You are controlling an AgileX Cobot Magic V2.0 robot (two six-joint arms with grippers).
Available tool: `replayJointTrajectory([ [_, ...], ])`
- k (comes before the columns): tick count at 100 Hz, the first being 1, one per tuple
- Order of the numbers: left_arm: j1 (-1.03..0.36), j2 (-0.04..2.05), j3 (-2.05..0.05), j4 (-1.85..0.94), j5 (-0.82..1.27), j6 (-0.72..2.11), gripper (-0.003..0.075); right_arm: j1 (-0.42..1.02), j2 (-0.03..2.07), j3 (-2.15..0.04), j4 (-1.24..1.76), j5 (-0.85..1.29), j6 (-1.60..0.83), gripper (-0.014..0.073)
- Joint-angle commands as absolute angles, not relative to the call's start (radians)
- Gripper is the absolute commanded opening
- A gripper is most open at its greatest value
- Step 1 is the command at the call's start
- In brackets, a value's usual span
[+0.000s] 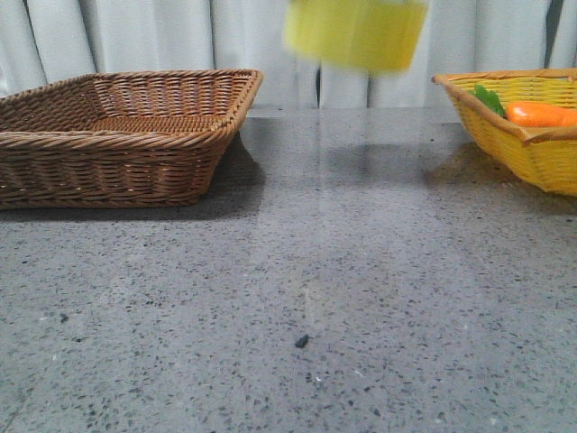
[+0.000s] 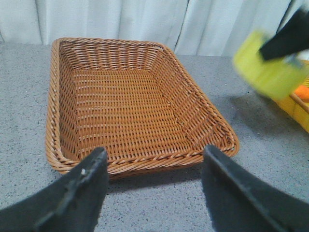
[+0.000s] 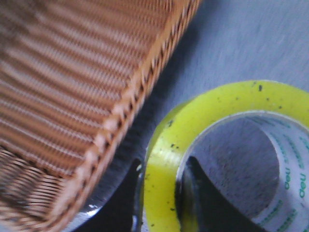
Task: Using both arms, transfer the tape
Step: 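Set the yellow tape roll down on the table between the baskets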
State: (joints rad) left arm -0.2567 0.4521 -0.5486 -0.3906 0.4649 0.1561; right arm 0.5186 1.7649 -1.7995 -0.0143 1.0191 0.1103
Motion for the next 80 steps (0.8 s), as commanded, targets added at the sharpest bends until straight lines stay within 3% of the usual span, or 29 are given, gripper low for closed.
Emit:
replayJointTrajectory([
  [1, -0.265, 0.465, -0.584, -0.405, 0.401, 0.156, 0.0385, 0.515, 1.763, -1.815, -0.062, 0.981, 0.106, -0.0033],
  [12, -0.265, 0.465, -0.584, -0.405, 0.425, 0.156, 0.0386, 0.515, 1.794, -1.803, -0.067, 1.001, 0.119, 0.0061],
  [30, -0.310, 0.500, -0.611, -0.407, 0.420, 0.156, 0.0386, 0.515, 1.767, -1.812, -0.048, 1.020, 0.119, 0.0423],
  [36, -0.343, 0.528, -0.639, -0.407, 0.416, 0.169, 0.0386, 0.515, 1.724, -1.818, -0.040, 1.038, 0.119, 0.0474],
  [43, -0.386, 0.579, -0.694, -0.407, 0.416, 0.207, 0.0386, 0.515, 1.645, -1.818, -0.018, 1.045, 0.111, 0.0445],
  [50, -0.430, 0.645, -0.763, -0.407, 0.416, 0.209, 0.0386, 0.524, 1.544, -1.818, 0.000, 1.045, 0.099, 0.0342],
  [65, -0.531, 0.836, -0.935, -0.407, 0.416, 0.231, 0.0386, 0.557, 1.297, -1.793, -0.006, 1.043, 0.072, -0.0068],
  [80, -0.643, 1.056, -1.108, -0.407, 0.441, 0.259, 0.0385, 0.560, 1.030, -1.688, -0.016, 1.036, 0.070, -0.0067],
])
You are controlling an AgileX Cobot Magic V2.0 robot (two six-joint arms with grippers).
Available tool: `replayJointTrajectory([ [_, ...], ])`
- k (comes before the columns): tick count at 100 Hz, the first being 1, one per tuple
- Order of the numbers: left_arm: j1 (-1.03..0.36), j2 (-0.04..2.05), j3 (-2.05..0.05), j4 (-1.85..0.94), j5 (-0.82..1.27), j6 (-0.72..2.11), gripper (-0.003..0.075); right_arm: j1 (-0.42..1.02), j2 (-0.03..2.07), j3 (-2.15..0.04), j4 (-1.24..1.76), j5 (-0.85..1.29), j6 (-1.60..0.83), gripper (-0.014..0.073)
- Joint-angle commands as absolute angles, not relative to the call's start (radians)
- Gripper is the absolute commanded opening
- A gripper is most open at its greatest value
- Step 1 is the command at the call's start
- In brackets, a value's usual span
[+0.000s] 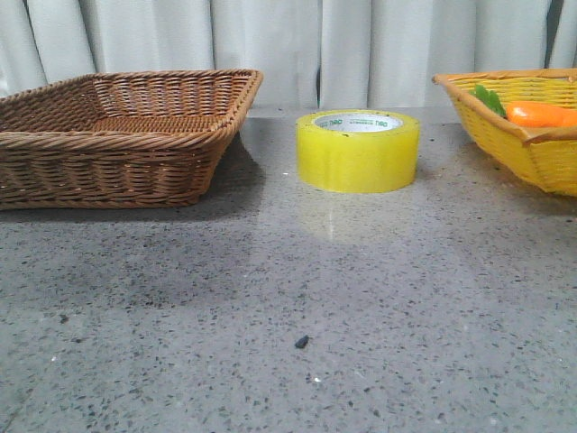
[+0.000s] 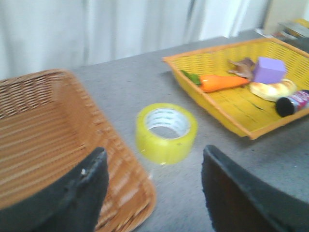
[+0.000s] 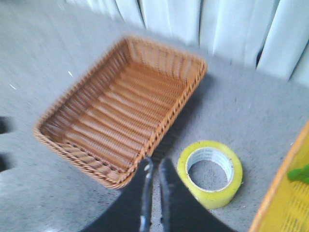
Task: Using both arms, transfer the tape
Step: 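Set the yellow tape roll down on the table between the baskets, then lower the left gripper onto the tape roll and grasp it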
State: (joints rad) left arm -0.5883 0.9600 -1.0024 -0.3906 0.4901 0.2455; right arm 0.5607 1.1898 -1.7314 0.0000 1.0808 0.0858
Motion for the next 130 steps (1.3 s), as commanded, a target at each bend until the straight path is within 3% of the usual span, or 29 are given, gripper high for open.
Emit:
replayJointTrajectory([
  [1, -0.646, 1.077, -1.125, -0.407, 0.445, 0.259, 0.0385, 0.560, 1.017, -1.681, -0.021, 1.034, 0.070, -0.0067],
  [30, -0.686, 1.536, -1.576, -0.446, 0.716, 0.259, 0.0386, 0.560, 0.635, -1.378, -0.205, 0.980, 0.256, -0.0066],
  [50, -0.686, 1.836, -1.907, -0.465, 0.945, 0.221, 0.0388, 0.560, 0.526, -1.279, -0.215, 0.992, 0.322, -0.0067],
  [64, -0.686, 1.977, -2.041, -0.516, 0.984, 0.197, 0.0416, 0.560, 0.524, -1.275, -0.217, 1.040, 0.326, -0.0067],
  [82, -0.686, 2.045, -2.089, -0.474, 0.996, 0.179, 0.0470, 0.560, 0.526, -1.275, -0.217, 1.075, 0.326, -0.0067],
  [130, -0.686, 2.162, -2.084, -0.489, 0.958, 0.179, 0.0454, 0.560, 0.526, -1.275, -0.233, 1.080, 0.326, -0.0067],
])
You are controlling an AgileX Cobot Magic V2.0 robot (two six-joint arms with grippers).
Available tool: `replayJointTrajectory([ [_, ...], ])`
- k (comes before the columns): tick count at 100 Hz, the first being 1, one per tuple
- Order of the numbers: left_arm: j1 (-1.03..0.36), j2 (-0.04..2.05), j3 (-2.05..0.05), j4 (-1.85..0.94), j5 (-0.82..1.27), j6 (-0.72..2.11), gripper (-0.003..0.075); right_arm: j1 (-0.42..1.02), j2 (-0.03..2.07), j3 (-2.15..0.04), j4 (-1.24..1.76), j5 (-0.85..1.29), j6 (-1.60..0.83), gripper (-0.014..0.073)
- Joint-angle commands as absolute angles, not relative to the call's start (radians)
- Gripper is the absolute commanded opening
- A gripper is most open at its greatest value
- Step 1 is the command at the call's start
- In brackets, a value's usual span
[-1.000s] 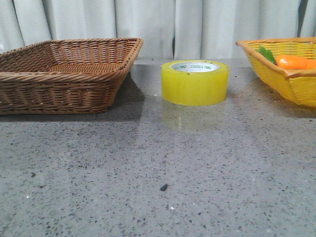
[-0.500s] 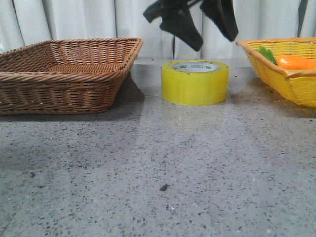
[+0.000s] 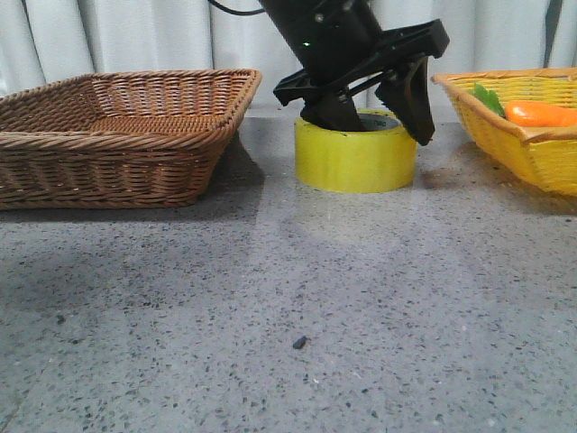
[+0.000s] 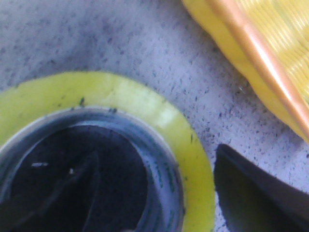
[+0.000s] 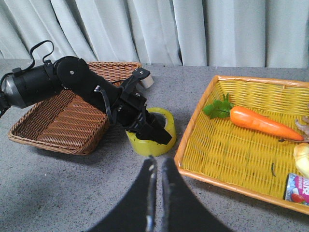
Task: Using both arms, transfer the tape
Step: 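Lower the left gripper onto the tape roll and grasp it, then carry the tape roll with the left gripper into the brown wicker basket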
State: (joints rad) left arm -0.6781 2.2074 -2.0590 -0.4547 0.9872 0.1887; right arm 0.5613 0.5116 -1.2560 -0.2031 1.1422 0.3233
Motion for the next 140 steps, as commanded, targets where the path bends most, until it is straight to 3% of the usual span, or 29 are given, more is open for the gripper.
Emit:
replayJointTrajectory([
  [1, -0.686, 2.162, -2.084, -0.489, 0.958, 0.179, 0.0449, 0.560, 0.526, -1.275, -0.233, 1.080, 0.326, -0.0067],
  [10, -0.686, 2.166, -2.084, -0.489, 0.953, 0.179, 0.0309, 0.560, 0.526, -1.275, -0.237, 1.080, 0.326, -0.0067],
  [21, -0.686, 2.159, -2.099, -0.493, 0.953, 0.181, -0.0020, 0.560, 0.526, -1.275, -0.244, 1.080, 0.326, -0.0067],
  [26, -0.686, 2.146, -2.117, -0.495, 0.950, 0.184, -0.0022, 0.560, 0.526, -1.275, -0.249, 1.080, 0.326, -0.0067],
  [48, -0.688, 2.021, -2.283, -0.456, 0.947, 0.185, -0.0021, 0.560, 0.526, -1.275, -0.265, 1.078, 0.326, -0.0067],
  [69, -0.651, 1.880, -2.330, -0.120, 1.011, 0.143, -0.0021, 0.560, 0.526, -1.273, -0.265, 1.075, 0.326, -0.0067],
  [85, -0.542, 1.874, -2.278, -0.071, 1.111, 0.125, -0.0021, 0.560, 0.526, -1.260, -0.263, 1.066, 0.326, -0.0067],
  [111, -0.422, 1.874, -2.070, -0.062, 1.097, 0.098, -0.0010, 0.560, 0.526, -1.257, -0.247, 1.085, 0.326, -0.0067],
  [118, -0.411, 1.874, -2.040, -0.066, 1.091, 0.094, 0.0057, 0.560, 0.526, -1.257, -0.247, 1.085, 0.326, -0.0067],
  [135, -0.405, 1.868, -2.031, -0.056, 1.127, 0.089, 0.0382, 0.560, 0.526, -1.257, -0.247, 1.081, 0.326, -0.0067],
  [140, -0.405, 1.860, -2.031, -0.053, 1.138, 0.085, 0.0436, 0.560, 0.526, -1.257, -0.249, 1.079, 0.326, -0.0067],
])
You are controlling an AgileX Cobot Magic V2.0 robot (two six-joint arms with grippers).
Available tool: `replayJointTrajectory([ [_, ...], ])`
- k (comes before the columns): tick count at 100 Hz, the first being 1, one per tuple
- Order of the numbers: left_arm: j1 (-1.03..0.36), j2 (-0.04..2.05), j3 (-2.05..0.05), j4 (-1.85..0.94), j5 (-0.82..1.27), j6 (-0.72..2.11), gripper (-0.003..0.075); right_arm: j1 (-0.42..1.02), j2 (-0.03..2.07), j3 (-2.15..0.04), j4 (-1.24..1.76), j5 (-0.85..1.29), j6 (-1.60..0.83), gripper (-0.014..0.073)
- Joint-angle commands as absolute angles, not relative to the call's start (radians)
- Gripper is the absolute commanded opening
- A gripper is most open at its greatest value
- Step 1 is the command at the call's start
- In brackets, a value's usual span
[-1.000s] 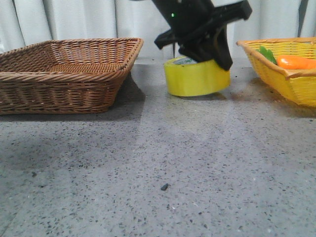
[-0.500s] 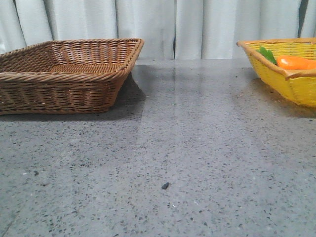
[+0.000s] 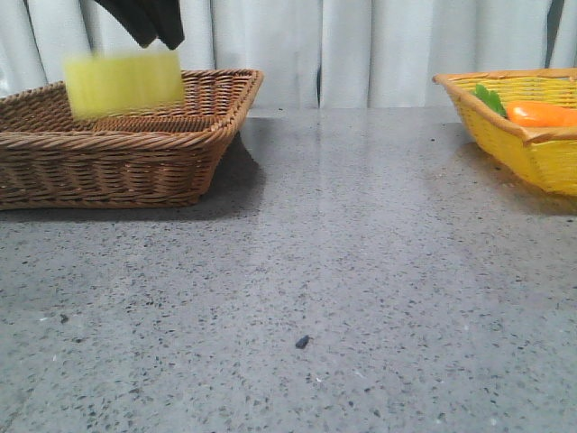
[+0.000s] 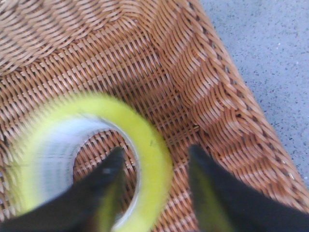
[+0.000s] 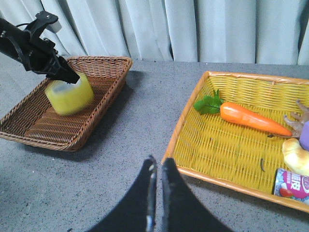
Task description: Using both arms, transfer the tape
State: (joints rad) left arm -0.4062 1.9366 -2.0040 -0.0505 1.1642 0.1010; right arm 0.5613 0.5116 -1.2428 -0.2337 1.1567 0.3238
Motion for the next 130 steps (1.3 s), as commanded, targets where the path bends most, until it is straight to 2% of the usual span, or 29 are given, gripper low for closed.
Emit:
replayJointTrajectory([
  [1, -0.405, 1.859, -2.031, -0.050, 1.140, 0.079, 0.0439, 0.560, 0.526, -1.257, -0.249, 1.079, 0.324, -0.0067],
  [8, -0.405, 1.829, -2.031, -0.028, 1.110, 0.033, 0.0422, 0.560, 0.524, -1.253, -0.271, 1.079, 0.320, -0.0067],
  [23, -0.461, 1.678, -1.984, 0.000, 0.926, 0.009, 0.0279, 0.560, 0.464, -1.176, -0.310, 1.022, 0.262, -0.0067],
  [31, -0.519, 1.573, -1.902, 0.054, 0.818, 0.009, 0.0230, 0.560, 0.394, -1.089, -0.320, 0.956, 0.219, -0.0067],
  [48, -0.659, 1.311, -1.555, 0.213, 0.577, -0.028, 0.0183, 0.560, 0.160, -0.863, -0.371, 0.771, 0.217, -0.0067],
  [64, -0.689, 1.057, -1.191, 0.262, 0.422, -0.091, 0.0140, 0.560, -0.029, -0.695, -0.371, 0.680, 0.217, -0.0067],
  [76, -0.668, 0.879, -0.925, 0.253, 0.314, -0.093, 0.0098, 0.558, -0.006, -0.644, -0.359, 0.676, 0.217, -0.0067],
  [89, -0.644, 0.683, -0.702, 0.250, 0.132, -0.093, -0.0023, 0.558, 0.017, -0.608, -0.359, 0.611, 0.217, -0.0067],
  [104, -0.606, 0.540, -0.545, 0.212, 0.056, -0.093, -0.0021, 0.558, 0.018, -0.588, -0.359, 0.615, 0.217, -0.0067],
  [130, -0.594, 0.510, -0.508, 0.162, 0.065, -0.093, -0.0021, 0.558, 0.018, -0.580, -0.359, 0.615, 0.217, -0.0067],
])
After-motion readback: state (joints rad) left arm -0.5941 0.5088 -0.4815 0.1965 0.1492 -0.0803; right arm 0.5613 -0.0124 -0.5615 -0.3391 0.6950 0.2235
